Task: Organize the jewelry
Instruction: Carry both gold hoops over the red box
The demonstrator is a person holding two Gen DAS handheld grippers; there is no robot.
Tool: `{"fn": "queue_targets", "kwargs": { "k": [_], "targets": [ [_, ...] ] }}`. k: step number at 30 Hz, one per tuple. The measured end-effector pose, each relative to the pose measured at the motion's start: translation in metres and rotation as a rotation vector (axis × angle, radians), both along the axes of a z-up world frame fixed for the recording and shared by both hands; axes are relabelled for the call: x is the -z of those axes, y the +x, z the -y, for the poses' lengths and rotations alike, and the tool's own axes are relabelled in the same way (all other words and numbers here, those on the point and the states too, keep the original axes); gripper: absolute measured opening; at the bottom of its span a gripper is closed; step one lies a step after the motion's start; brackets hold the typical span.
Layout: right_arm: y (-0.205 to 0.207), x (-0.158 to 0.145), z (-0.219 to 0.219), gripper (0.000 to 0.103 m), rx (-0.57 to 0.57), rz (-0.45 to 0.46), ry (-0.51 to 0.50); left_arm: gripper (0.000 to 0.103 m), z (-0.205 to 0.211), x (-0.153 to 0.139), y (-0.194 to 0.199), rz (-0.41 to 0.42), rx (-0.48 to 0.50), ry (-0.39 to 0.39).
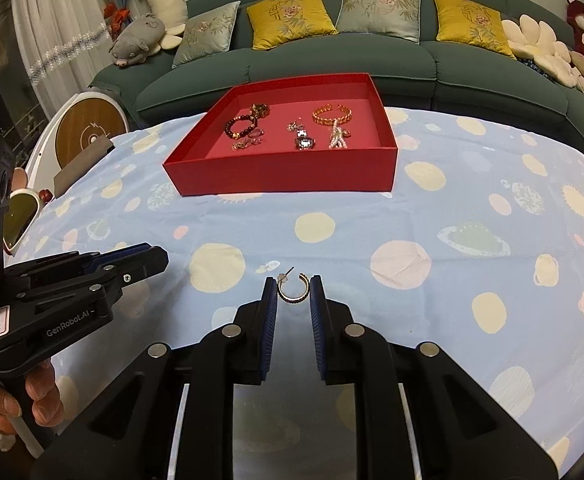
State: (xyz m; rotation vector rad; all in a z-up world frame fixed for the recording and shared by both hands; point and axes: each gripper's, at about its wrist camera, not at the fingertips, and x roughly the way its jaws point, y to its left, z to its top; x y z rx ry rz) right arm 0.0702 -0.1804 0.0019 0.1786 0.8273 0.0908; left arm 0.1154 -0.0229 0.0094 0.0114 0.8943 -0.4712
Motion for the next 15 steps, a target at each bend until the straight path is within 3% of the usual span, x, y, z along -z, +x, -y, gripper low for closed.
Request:
{"fn": "queue_targets", "kwargs": {
  "k": [15],
  "targets": [
    [0.017,-0.066,0.002,0.016,0.06,0.158,0.072,0.015,0.007,-0.051,0.01,0.123,-0.045,0.006]
  ]
}}
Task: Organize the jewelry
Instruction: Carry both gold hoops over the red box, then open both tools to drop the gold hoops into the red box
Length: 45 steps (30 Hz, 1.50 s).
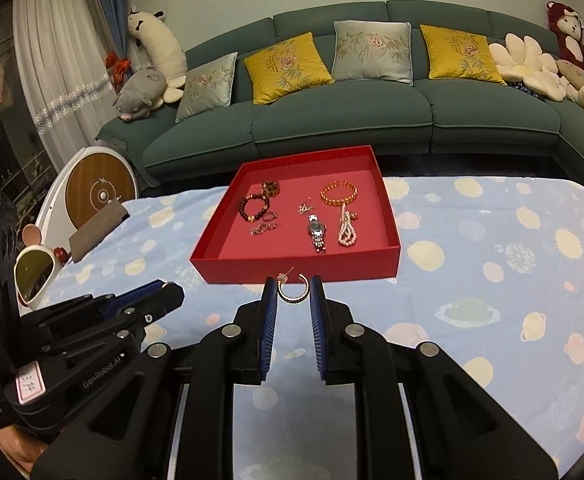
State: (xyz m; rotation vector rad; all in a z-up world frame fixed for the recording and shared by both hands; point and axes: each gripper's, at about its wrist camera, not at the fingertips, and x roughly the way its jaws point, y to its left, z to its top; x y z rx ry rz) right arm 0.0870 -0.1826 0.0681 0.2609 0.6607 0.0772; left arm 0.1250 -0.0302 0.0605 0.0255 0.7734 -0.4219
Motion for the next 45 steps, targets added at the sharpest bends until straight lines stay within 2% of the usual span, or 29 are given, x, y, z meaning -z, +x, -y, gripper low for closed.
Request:
{"fn": "queue_targets", "kwargs": {
  "k": [11,17,20,23,28,32,36,40,45],
  "targets": [
    [0.019,-0.013,-0.005,0.016,0.021,0.031,0.007,0.015,-0.014,-0.022,0.022,0.053,-0.07,-0.008],
    [0.036,-0.007,0.004,0.016,0.045,0.003,-0.019,0.015,-0.034,-0.027,0.052,0.079,-0.13,0.037],
    [0.05,-0.009,0.01,0.016,0.047,0.009,-0.049,0.015,-0.039,-0.031,0.07,0.063,-0.141,0.019],
    [0.068,-0.014,0.022,0.016,0.064,0.021,-0.036,0.015,-0.034,-0.041,0.089,0.096,-0.151,0.043],
    [0.102,-0.028,0.036,0.016,0.08,0.063,-0.009,0.015,-0.023,-0.049,0.121,0.095,-0.15,-0.002],
    [0.128,-0.025,0.037,0.016,0.055,0.078,-0.023,0.015,-0.005,-0.04,0.143,0.097,-0.133,0.023],
    [0.153,-0.003,0.043,0.016,0.056,0.047,-0.022,0.015,0.008,-0.015,0.165,0.06,-0.126,0.024],
    [0.174,0.018,0.054,0.016,0.078,0.016,0.02,0.015,0.016,0.006,0.184,0.021,-0.139,0.037],
    [0.192,0.043,0.053,0.016,0.067,-0.039,-0.018,0.015,0.029,0.026,0.194,0.031,-0.13,0.108]
  ]
}}
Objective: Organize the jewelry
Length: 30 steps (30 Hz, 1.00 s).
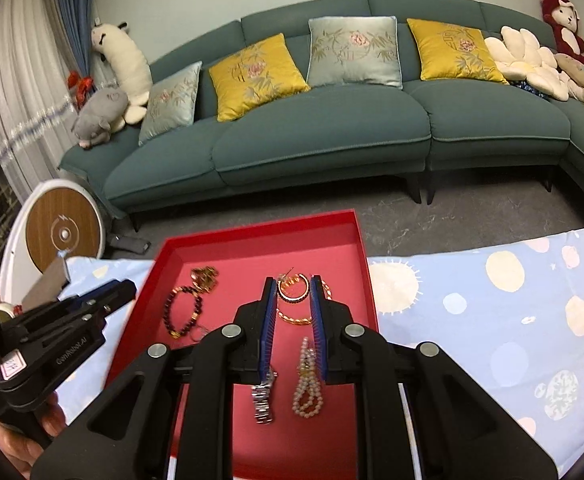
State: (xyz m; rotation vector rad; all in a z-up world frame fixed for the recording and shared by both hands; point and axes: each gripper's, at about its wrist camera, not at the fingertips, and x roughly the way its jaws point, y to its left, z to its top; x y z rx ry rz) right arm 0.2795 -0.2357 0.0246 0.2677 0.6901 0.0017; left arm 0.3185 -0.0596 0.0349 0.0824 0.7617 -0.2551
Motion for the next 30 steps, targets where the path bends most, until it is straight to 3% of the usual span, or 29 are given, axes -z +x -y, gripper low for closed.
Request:
{"fn": "queue_targets", "kwargs": {
  "k": [21,23,27,30],
  "targets": [
    [0.013,0.022,-0.003,0.017,-0.004,-0.023,0.001,0.016,0.015,0.019,0.008,-0.037,0.002,0.004],
    [0.014,0.022,-0.003,0.017,-0.003,-0.022,0.0,0.02,0.015,0.019,0.008,-0.037,-0.003,0.007],
    [0.012,0.018,-0.005,0.029,0.007,-0.004,-0.003,0.055,0.015,0.017,0.008,-0.025,-0.032,0.007],
    [0.01,0.013,-0.005,0.033,0.01,0.012,-0.002,0.055,0.014,0.012,0.005,-0.004,-0.034,-0.004]
  ]
}}
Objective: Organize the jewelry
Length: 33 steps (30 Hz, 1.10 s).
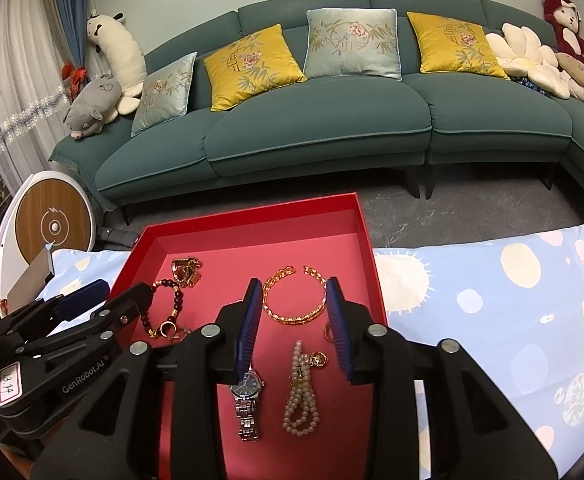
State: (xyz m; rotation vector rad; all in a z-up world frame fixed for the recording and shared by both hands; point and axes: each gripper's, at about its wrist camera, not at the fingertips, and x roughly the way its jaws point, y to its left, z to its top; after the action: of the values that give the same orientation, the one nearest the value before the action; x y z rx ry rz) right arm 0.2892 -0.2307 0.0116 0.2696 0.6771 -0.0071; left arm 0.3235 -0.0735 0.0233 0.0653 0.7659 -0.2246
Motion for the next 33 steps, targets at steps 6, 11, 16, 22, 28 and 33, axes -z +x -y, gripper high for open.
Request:
{"fn": "queue_targets", "kwargs": {
  "k": [6,11,16,22,28,33],
  "targets": [
    [-0.013,-0.022,0.001,0.033,0.008,0.031,0.006,0.055,-0.009,-0.029,-0.009,0.025,-0.002,-0.044],
    [-0.036,-0.058,0.005,0.033,0.033,0.064,0.026,0.055,-0.02,-0.064,-0.03,0.043,-0.006,-0.066],
    [-0.074,-0.097,0.005,0.049,0.066,0.098,0.049,0.055,-0.038,-0.099,-0.06,0.037,-0.023,-0.131],
    [-0.136,-0.103,-0.005,0.053,0.067,0.085,0.006,0.055,-0.063,-0.105,-0.119,0.053,-0.027,-0.106],
    [-0.181,-0.073,-0.016,0.053,0.06,-0.023,-0.01,0.055,-0.075,-0.082,-0.165,0.078,-0.058,0.009],
    [-0.201,-0.07,-0.034,0.054,0.041,-0.009,-0.057,0.055,-0.076,-0.066,-0.172,0.056,-0.065,0.057]
  ]
}}
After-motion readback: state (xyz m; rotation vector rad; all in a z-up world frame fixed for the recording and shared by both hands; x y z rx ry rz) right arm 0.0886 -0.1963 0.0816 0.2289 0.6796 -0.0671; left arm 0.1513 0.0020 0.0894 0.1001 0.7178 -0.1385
